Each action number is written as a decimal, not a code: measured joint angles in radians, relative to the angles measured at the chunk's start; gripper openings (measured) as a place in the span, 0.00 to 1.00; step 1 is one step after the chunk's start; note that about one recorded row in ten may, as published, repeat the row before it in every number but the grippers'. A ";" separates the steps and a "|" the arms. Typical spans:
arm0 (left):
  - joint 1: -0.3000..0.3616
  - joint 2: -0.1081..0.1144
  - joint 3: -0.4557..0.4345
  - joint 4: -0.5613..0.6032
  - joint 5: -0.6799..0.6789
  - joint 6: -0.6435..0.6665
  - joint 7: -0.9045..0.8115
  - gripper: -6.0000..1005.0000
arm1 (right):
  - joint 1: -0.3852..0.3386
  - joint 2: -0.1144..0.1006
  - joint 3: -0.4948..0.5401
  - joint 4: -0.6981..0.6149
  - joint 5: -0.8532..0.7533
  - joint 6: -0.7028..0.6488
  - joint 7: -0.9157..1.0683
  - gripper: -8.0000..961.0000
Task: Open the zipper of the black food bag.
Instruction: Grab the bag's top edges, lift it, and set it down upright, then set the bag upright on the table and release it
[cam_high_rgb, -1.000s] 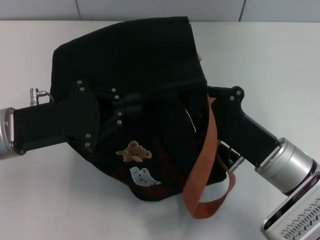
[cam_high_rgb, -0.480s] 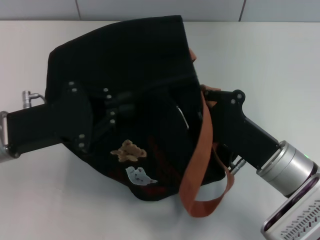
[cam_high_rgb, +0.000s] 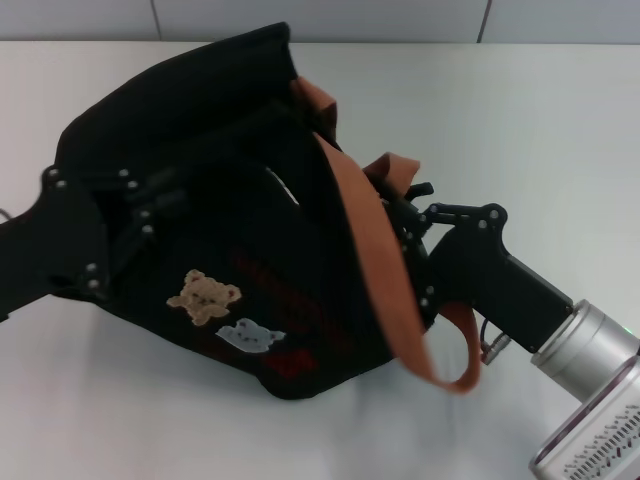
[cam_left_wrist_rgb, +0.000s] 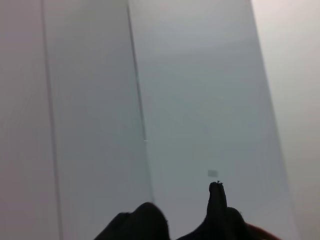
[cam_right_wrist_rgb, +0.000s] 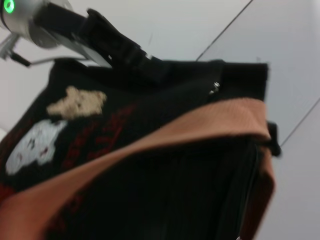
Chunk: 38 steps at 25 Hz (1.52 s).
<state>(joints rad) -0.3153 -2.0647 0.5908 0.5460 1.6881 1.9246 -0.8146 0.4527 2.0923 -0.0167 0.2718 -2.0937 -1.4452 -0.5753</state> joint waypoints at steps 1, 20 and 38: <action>0.019 0.001 -0.020 0.002 0.000 -0.001 0.000 0.09 | -0.009 0.000 0.002 -0.004 0.004 0.000 0.000 0.01; 0.126 0.014 -0.116 -0.004 0.006 -0.026 0.030 0.09 | -0.012 -0.003 0.084 -0.041 0.011 -0.015 0.094 0.03; -0.082 -0.016 -0.156 -0.535 -0.169 -0.414 0.313 0.34 | -0.005 -0.011 0.387 -0.235 0.013 -0.259 0.994 0.48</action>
<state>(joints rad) -0.3969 -2.0803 0.4353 0.0105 1.5190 1.5103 -0.5020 0.4472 2.0817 0.3702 0.0372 -2.0811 -1.7042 0.4186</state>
